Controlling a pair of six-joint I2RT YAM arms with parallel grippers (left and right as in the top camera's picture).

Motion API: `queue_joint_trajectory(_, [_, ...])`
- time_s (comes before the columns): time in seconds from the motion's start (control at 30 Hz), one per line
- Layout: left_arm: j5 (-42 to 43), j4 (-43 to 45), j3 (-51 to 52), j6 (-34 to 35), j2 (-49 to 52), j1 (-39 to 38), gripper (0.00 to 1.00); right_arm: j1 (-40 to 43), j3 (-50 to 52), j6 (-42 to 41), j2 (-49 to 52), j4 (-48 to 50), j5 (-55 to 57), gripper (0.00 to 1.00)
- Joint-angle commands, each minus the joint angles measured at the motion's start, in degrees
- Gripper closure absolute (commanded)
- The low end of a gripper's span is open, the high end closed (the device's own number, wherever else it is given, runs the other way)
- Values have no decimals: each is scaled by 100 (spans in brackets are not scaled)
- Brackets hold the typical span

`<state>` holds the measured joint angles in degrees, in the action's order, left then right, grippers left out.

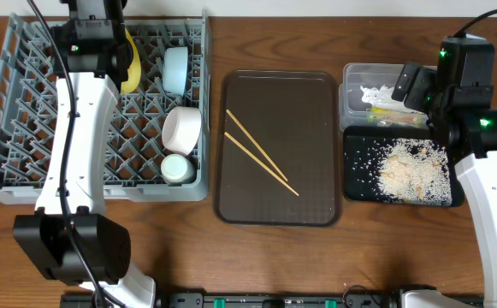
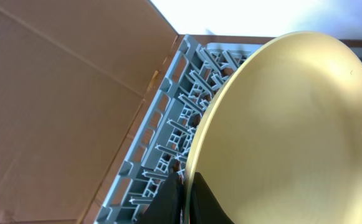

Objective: Sort waste into correct bins and load items into the dishwasher
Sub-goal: 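Lower the yellow plate upright into the rack and open the left gripper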

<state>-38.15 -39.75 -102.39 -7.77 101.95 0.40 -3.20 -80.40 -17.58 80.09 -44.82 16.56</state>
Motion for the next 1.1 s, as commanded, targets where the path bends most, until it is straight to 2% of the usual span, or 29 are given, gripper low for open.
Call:
queue_joint_trajectory(0.0, [-155,63,17,-557,144,-160,93,52,-7,-63,-28,-2,101,1])
queue_joint_trajectory(0.1, [-157,157,17,-863,254,-271,93,52,-7,-61,-26,-2,101,1])
queue_joint_trajectory(0.6, [-304,586,17,-1471,610,-302,92,52,-7,-63,-28,-2,101,1])
queue_joint_trajectory(1.07, [-302,546,17,-1574,800,-341,93,52,-7,-63,-26,-2,101,1])
